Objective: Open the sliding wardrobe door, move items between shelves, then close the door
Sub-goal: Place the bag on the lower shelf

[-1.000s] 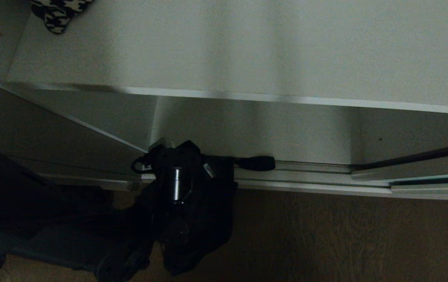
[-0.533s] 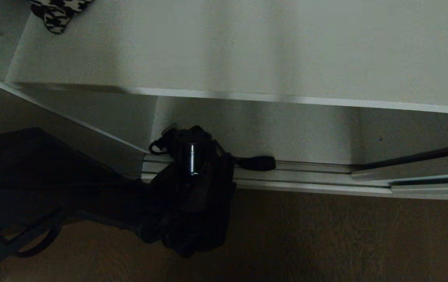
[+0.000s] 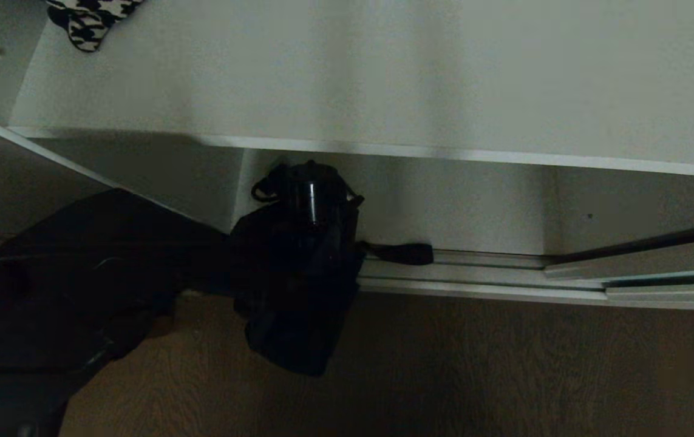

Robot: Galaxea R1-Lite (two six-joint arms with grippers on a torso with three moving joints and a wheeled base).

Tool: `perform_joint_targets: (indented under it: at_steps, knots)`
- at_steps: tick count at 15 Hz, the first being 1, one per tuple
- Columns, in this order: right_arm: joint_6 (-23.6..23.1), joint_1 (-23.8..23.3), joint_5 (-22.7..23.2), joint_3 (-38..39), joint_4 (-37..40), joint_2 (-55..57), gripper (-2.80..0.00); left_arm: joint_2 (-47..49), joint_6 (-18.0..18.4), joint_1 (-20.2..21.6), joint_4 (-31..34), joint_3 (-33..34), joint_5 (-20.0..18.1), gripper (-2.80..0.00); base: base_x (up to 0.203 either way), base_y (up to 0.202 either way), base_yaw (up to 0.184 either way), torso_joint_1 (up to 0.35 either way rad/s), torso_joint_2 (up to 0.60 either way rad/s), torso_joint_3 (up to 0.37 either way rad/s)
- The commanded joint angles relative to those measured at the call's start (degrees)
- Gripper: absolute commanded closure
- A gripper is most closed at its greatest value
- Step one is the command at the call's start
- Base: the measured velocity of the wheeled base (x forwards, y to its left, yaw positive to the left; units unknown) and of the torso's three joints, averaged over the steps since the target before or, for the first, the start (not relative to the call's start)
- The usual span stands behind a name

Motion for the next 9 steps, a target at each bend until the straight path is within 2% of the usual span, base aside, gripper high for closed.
perform_joint_targets:
  at_steps: [1, 6, 7, 9]
  knots:
    - [0.0, 0.0, 0.0, 0.0, 0.0, -0.1, 0.00, 4.6, 2.0, 1.6, -0.1, -9.2, 0.0, 0.00, 0.000, 0.000, 0.000, 0.000, 0.00, 0.000]
    - [0.0, 0.0, 0.0, 0.0, 0.0, -0.1, 0.00, 10.7, 7.3, 3.1, 3.2, -26.7, -0.7, 0.00, 0.000, 0.000, 0.000, 0.000, 0.00, 0.000]
    - [0.0, 0.0, 0.0, 0.0, 0.0, -0.1, 0.00, 10.7, 9.7, 3.2, 3.0, -27.3, -3.9, 0.00, 0.000, 0.000, 0.000, 0.000, 0.00, 0.000]
    - [0.0, 0.0, 0.0, 0.0, 0.0, -0.1, 0.00, 8.9, 10.7, 3.1, 1.4, -27.4, -4.9, 0.00, 0.000, 0.000, 0.000, 0.000, 0.00, 0.000]
